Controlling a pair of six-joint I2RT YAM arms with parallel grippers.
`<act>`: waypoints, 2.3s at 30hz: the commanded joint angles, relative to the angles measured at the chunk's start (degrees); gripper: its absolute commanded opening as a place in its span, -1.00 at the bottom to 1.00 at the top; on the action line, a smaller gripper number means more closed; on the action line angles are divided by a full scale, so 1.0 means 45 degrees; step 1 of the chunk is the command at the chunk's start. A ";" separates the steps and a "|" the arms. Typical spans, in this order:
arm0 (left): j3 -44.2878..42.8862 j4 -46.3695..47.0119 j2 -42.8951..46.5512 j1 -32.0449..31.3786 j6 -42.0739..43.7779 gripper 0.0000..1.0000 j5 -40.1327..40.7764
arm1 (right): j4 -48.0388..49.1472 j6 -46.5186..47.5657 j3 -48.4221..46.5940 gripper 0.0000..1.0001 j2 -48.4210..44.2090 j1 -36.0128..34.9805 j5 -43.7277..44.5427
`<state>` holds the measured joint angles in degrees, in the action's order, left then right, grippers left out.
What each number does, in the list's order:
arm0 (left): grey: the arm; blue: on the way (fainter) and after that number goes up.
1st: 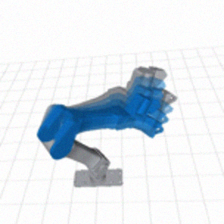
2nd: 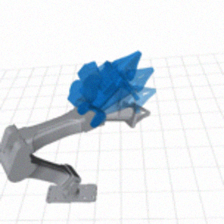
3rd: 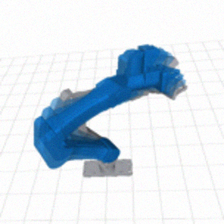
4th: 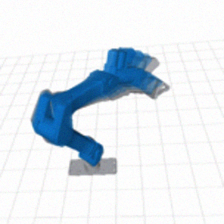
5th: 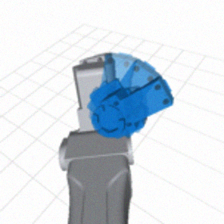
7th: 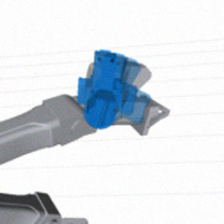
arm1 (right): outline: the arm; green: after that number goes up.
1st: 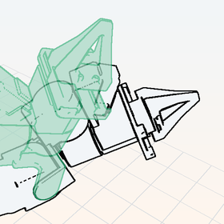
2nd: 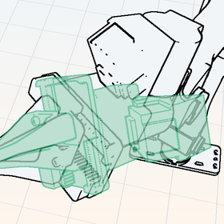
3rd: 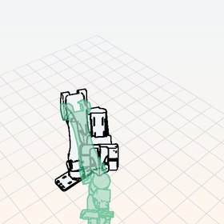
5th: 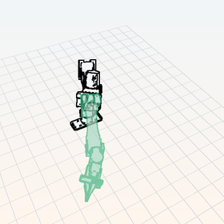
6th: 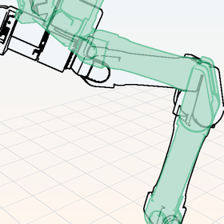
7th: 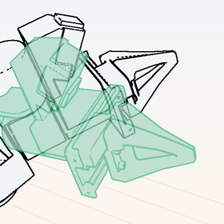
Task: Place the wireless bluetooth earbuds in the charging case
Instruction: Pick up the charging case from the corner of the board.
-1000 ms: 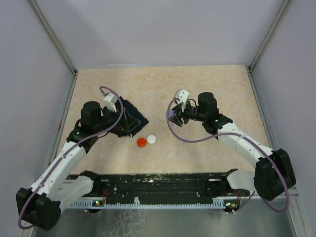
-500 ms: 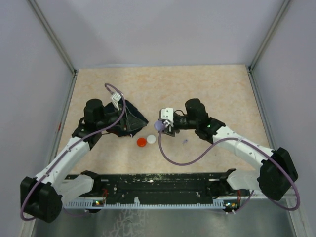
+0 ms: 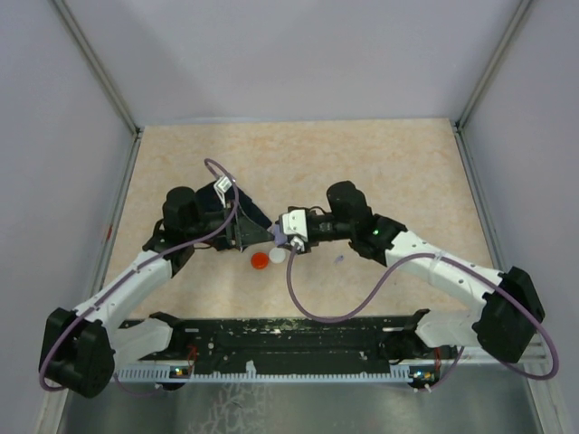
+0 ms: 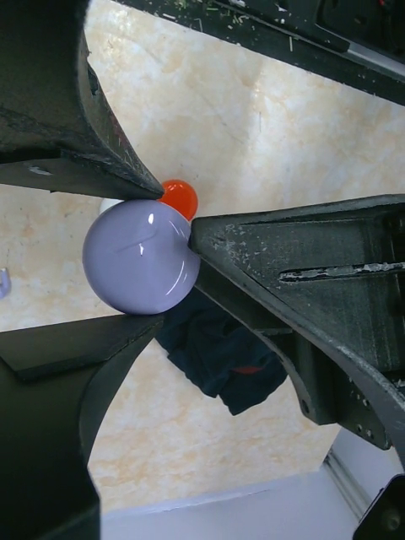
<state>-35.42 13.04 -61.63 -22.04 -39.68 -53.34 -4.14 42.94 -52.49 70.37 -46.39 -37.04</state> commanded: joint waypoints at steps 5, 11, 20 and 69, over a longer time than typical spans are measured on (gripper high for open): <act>0.0038 0.1003 -0.0326 -0.0317 -0.0278 0.12 -0.0534 | -0.0272 0.0900 -0.1094 -0.27 0.0397 -0.0551 0.0177; 0.0054 0.1370 -0.0544 -0.0439 -0.0477 -0.17 -0.0675 | -0.0483 0.1172 -0.1177 -0.26 0.0465 -0.0792 0.0430; 0.0254 0.1204 -0.0421 -0.0549 -0.0058 -1.00 -0.0421 | 0.0054 0.0851 -0.0916 -0.01 0.0401 -0.0939 0.1437; 0.4339 0.9231 0.3571 -0.1720 -0.3397 -1.00 0.8011 | 1.4016 -2.0345 0.3084 -0.01 0.1218 0.0987 0.1603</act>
<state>-15.81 49.76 -45.19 -28.12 -54.30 -19.73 48.40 -43.72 -38.61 75.02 -42.09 -28.34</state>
